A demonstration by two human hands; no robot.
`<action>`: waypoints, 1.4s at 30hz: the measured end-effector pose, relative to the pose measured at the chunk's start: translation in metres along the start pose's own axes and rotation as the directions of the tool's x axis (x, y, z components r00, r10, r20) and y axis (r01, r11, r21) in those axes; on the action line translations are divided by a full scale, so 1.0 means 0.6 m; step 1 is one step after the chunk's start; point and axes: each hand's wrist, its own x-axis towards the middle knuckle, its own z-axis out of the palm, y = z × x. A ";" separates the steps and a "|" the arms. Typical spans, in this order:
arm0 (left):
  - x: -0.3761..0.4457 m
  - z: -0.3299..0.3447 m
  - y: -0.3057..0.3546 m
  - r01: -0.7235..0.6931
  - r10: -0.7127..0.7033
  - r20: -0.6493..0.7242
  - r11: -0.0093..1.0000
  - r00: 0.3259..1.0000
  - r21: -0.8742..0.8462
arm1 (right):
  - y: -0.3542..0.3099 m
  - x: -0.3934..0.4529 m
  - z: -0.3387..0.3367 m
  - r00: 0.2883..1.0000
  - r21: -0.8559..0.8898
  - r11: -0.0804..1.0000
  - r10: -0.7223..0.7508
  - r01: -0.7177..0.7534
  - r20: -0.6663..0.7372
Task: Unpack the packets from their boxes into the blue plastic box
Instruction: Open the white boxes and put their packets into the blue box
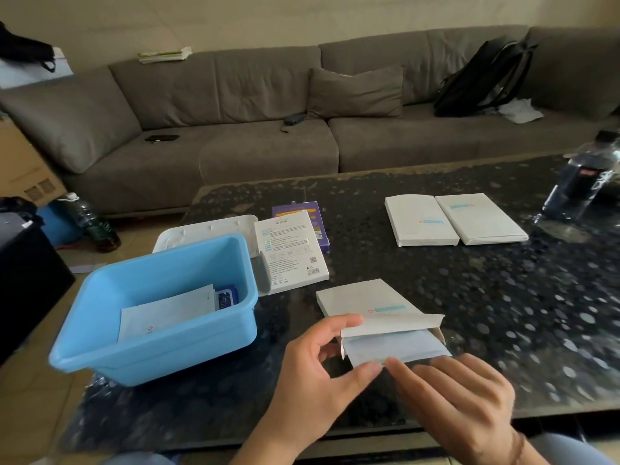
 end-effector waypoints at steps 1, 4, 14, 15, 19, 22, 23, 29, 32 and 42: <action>0.000 0.001 0.000 -0.001 0.001 0.000 1.000 1.000 0.008 | 0.000 0.000 0.001 1.000 0.008 1.000 -0.001 0.001 0.014; 0.001 0.001 -0.003 0.032 -0.032 0.020 0.999 0.999 -0.025 | 0.002 -0.002 0.002 0.999 0.028 1.000 -0.015 0.014 0.041; -0.007 0.003 -0.008 0.000 0.002 -0.010 0.993 1.000 0.117 | -0.008 -0.020 -0.016 0.999 -0.004 0.999 -0.040 0.040 0.027; -0.008 0.003 -0.011 -0.009 0.011 -0.012 0.993 1.000 0.122 | -0.010 -0.025 -0.021 0.998 -0.008 0.999 -0.039 0.039 0.042; -0.008 0.006 -0.034 -0.014 0.019 -0.038 0.994 0.999 0.113 | -0.028 -0.047 -0.040 0.996 -0.046 0.998 -0.029 0.033 0.088; -0.007 0.009 -0.061 -0.010 0.019 -0.063 0.989 0.998 0.148 | -0.039 -0.057 -0.041 0.994 -0.062 0.998 -0.004 0.011 0.109; -0.007 0.010 -0.069 -0.008 0.020 -0.068 0.985 0.997 0.171 | -0.040 -0.059 -0.038 0.994 -0.078 0.996 -0.027 0.036 0.104; -0.014 0.010 -0.099 -0.059 0.083 -0.058 0.943 0.995 0.326 | -0.041 -0.050 -0.050 0.989 0.012 0.996 -0.094 0.094 0.117; -0.019 -0.001 -0.107 -0.097 0.123 -0.050 0.929 0.991 0.356 | -0.033 -0.019 -0.061 0.999 0.041 0.999 0.019 -0.021 0.043; -0.039 -0.021 0.056 -0.267 0.437 -0.388 0.868 0.812 0.419 | -0.038 0.261 -0.068 0.894 -0.002 0.903 0.425 -0.429 0.144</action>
